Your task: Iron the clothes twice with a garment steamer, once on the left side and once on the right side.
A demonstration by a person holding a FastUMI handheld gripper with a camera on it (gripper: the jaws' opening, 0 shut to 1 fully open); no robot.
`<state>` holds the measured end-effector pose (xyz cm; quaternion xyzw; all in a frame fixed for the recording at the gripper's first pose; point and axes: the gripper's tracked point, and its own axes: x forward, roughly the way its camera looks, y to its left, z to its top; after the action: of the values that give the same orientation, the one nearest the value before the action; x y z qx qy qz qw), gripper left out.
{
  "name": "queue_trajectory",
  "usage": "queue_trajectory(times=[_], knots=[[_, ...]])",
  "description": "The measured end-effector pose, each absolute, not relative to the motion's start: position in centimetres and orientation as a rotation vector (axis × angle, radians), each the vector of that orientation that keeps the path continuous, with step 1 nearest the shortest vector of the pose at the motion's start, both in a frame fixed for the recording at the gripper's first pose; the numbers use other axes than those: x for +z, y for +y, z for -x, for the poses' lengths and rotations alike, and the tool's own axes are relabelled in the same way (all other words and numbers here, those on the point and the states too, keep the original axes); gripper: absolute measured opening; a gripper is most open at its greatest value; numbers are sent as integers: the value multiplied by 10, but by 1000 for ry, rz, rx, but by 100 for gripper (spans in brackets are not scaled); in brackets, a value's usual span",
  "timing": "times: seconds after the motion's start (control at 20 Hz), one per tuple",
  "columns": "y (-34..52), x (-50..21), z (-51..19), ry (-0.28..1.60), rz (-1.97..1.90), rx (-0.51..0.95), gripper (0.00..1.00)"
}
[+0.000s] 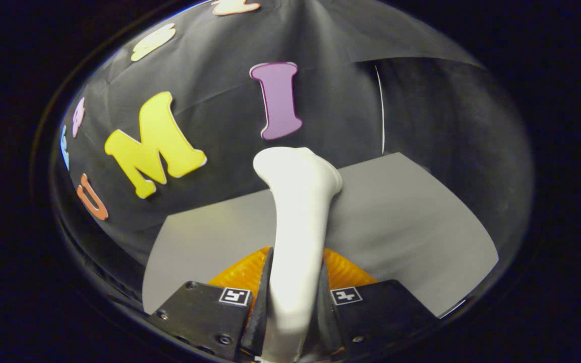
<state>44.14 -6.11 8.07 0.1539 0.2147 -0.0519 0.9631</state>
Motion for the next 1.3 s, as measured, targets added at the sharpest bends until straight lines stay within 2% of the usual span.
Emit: queue_trajectory(times=[0.1,0.5,1.3], knots=[[-50,91,-435,390,-261,-96,42],[6,90,-376,351,-252,-48,40],[137,104,-196,155,-217,-4,40]])
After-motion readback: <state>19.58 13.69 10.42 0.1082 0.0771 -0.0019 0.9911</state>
